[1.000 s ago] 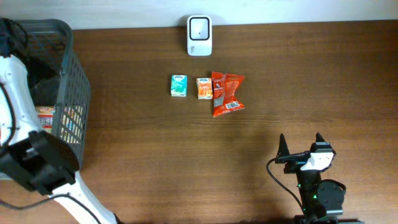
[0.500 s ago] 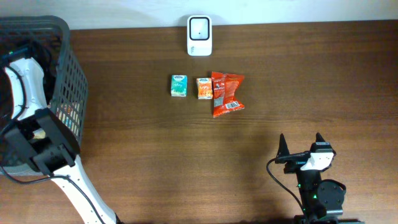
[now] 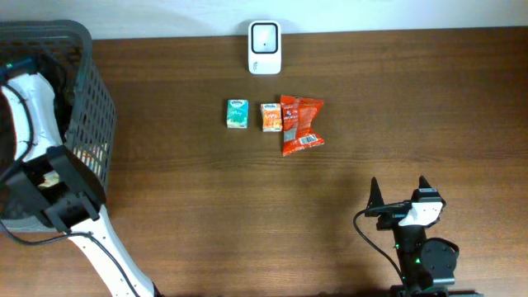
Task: Scan the item barcode
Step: 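Reach the left gripper into the basket and grasp the wet-wipes pack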
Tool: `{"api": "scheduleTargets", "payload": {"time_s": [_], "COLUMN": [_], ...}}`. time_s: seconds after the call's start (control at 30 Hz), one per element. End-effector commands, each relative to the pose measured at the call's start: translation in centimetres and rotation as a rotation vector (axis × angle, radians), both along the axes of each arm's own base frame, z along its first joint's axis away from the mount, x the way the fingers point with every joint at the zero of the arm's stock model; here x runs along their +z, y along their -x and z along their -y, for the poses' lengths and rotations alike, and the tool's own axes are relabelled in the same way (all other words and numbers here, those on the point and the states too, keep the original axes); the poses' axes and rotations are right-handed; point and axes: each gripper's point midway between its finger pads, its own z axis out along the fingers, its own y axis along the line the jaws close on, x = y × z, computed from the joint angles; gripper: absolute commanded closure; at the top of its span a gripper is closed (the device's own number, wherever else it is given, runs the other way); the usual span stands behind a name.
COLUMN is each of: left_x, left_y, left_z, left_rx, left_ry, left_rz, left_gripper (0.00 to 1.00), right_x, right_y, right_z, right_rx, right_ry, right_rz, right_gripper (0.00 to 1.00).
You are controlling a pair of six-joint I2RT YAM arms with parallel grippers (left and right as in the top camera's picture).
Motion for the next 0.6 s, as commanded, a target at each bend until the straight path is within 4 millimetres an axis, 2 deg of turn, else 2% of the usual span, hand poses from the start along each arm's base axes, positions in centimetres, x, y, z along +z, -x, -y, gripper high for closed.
{"api": "scheduleTargets", "payload": {"time_s": [0.0,0.07,0.1,0.13,0.2,0.27,0.33,0.4,0.43,0.47,0.5,0.57], "left_x": [1.6,4.1,5.5,6.6,8.4,11.2,14.7,17.7,19.9,21.5,22.5,22.7], "left_y": [-0.8,-1.7,-2.3,-2.4,-2.3,-1.9,-1.2,-0.6,0.0,0.7,1.4,3.3], "left_z": [-0.9,-1.0,-1.0,-1.1,-1.1,-1.0,-0.6,0.4,1.0,1.3,2.1,3.2], "left_rx": [0.011,-0.035,-0.076,-0.077,-0.074,-0.106,-0.172,-0.179,-0.184,-0.185,-0.22,-0.234], "left_ry": [-0.021,-0.027,-0.03,-0.045,-0.064,-0.086,-0.118,-0.12,-0.132,-0.149,-0.141,-0.115], "left_rz": [0.008,0.071,0.114,0.14,0.179,0.226,0.281,0.362,0.415,0.445,0.461,0.438], "left_gripper": [0.97,0.79,0.62,0.55,0.51,0.5,0.47,0.51,0.64,0.87,1.0,1.0], "right_x": [-0.3,-0.3,-0.3,-0.3,-0.3,-0.3,-0.3,-0.3,-0.3,-0.3,-0.3,-0.3], "right_y": [0.0,0.0,0.0,0.0,0.0,0.0,0.0,0.0,0.0,0.0,0.0,0.0], "right_z": [0.2,0.2,0.2,0.2,0.2,0.2,0.2,0.2,0.2,0.2,0.2,0.2], "right_rx": [-0.01,-0.01,-0.01,-0.01,-0.01,-0.01,-0.01,-0.01,-0.01,-0.01,-0.01,-0.01], "right_ry": [-0.011,-0.011,-0.011,-0.011,-0.011,-0.011,-0.011,-0.011,-0.011,-0.011,-0.011,-0.011], "right_rz": [-0.005,-0.005,-0.005,-0.005,-0.005,-0.005,-0.005,-0.005,-0.005,-0.005,-0.005,-0.005], "right_gripper": [0.01,0.01,0.01,0.01,0.02,0.01,0.01,0.01,0.02,0.01,0.01,0.01]}}
